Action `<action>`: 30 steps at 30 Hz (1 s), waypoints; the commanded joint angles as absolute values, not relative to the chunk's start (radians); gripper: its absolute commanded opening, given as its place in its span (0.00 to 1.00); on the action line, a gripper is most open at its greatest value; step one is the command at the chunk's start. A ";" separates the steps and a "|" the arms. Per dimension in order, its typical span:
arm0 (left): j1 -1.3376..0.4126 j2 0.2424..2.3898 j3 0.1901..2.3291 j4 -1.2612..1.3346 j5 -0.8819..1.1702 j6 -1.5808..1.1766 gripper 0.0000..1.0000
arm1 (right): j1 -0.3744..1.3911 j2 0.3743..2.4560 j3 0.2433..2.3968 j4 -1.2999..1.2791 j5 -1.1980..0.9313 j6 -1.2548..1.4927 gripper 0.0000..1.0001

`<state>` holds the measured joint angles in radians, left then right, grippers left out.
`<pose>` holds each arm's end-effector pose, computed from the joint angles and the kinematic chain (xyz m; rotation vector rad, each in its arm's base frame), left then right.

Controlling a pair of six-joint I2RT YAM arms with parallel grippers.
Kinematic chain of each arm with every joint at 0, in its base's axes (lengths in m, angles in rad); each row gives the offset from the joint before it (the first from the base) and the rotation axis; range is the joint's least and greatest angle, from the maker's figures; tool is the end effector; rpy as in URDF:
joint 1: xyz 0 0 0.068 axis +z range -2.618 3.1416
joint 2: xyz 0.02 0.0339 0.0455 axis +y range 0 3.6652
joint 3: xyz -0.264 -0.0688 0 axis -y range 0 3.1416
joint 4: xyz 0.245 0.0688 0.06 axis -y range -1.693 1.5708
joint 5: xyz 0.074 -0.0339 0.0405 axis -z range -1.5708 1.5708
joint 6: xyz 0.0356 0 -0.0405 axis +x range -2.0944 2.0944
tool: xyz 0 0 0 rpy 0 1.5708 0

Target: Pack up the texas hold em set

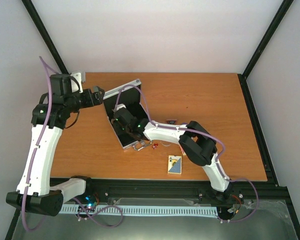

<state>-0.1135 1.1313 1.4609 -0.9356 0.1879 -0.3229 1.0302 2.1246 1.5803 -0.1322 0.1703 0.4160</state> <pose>0.2075 -0.0303 0.4264 -0.1218 2.1970 -0.4513 0.2546 0.4124 0.1942 -0.6058 2.2217 0.5829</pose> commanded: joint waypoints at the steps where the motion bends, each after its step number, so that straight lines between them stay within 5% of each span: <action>1: -0.115 1.108 1.451 -0.917 0.195 -0.302 0.94 | 1.045 2.167 1.639 -0.008 0.255 0.420 0.04; 19: -0.115 1.107 1.395 -0.907 0.210 -0.283 0.95 | 1.045 2.321 1.813 -0.023 0.338 0.403 0.05; 30: -0.115 1.121 1.388 -0.911 0.199 -0.260 0.96 | 1.045 2.332 1.801 -0.102 0.365 0.449 0.34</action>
<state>-0.1135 1.1191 1.3918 -0.9237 0.1951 -0.2871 1.0355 2.3375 1.7924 -0.1333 0.3141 0.4282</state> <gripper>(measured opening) 0.962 0.419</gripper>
